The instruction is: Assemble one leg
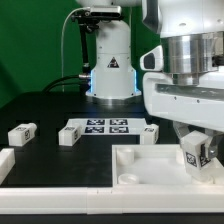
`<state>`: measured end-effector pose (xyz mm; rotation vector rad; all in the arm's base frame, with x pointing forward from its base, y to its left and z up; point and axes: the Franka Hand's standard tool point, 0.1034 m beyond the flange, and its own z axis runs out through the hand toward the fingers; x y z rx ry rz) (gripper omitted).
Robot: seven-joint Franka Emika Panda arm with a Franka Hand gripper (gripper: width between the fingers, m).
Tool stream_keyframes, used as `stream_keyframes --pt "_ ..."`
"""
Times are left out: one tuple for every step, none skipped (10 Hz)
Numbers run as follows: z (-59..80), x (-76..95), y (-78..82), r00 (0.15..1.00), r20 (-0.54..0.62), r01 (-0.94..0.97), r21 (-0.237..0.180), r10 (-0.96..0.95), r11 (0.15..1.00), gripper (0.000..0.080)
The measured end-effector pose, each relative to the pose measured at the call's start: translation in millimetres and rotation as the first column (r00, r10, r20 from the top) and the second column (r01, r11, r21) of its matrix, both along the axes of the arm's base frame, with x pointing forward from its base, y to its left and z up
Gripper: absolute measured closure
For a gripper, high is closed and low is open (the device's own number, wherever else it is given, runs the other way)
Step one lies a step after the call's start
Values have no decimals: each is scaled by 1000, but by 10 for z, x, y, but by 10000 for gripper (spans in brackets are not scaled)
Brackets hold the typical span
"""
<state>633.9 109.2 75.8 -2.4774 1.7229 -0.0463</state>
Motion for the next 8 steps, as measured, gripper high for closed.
stream_keyframes --pt "8 -22 46 992 -19 122 8 -122 993 502" --pt "9 -28 72 976 -30 219 21 -218 976 502" --pt "9 -32 90 954 -40 297 30 -296 954 502" --pt "9 -35 113 924 -53 381 44 -379 923 502" --pt "9 -37 138 896 -67 444 59 -440 894 502" --pt "10 -39 154 886 -73 462 66 -457 885 502" --pt "9 -40 160 900 -69 434 66 -430 898 502" --pt "8 -41 163 914 -65 405 66 -401 912 474"
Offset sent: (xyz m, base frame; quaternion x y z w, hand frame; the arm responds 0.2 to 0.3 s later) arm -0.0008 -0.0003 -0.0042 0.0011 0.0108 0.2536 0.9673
